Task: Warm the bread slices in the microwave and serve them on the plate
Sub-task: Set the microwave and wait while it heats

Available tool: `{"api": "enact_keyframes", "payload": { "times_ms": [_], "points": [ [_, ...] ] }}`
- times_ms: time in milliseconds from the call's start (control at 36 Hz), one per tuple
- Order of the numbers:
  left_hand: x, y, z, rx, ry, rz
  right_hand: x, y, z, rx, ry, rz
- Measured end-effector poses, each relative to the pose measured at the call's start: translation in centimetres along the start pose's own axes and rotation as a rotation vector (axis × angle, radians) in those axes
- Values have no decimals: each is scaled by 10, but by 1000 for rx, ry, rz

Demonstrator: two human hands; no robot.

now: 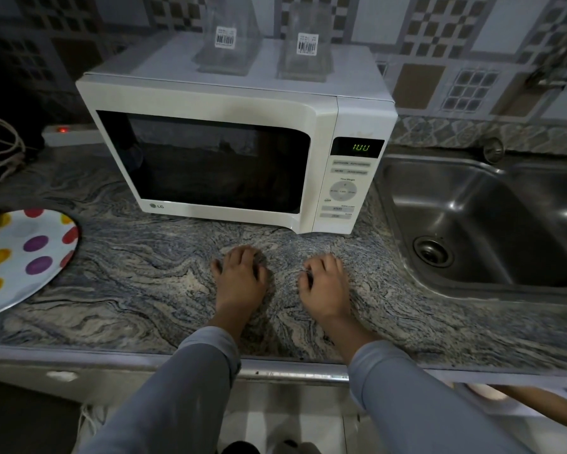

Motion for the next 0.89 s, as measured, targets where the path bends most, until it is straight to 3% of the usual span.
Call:
{"api": "enact_keyframes", "payload": {
  "times_ms": [889],
  "points": [
    [1,1,0,-29,-12,4,-2,0,2,-3,-22,2]
  ]
}}
Point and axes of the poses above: each hand's wrist, its own y-axis towards the middle knuckle, its own z-axis out of the palm, x = y × z, the point moved 10 cm from there along y, towards the middle knuckle, and after that the axes turned 2 degrees about z, right-handed, at the moved point
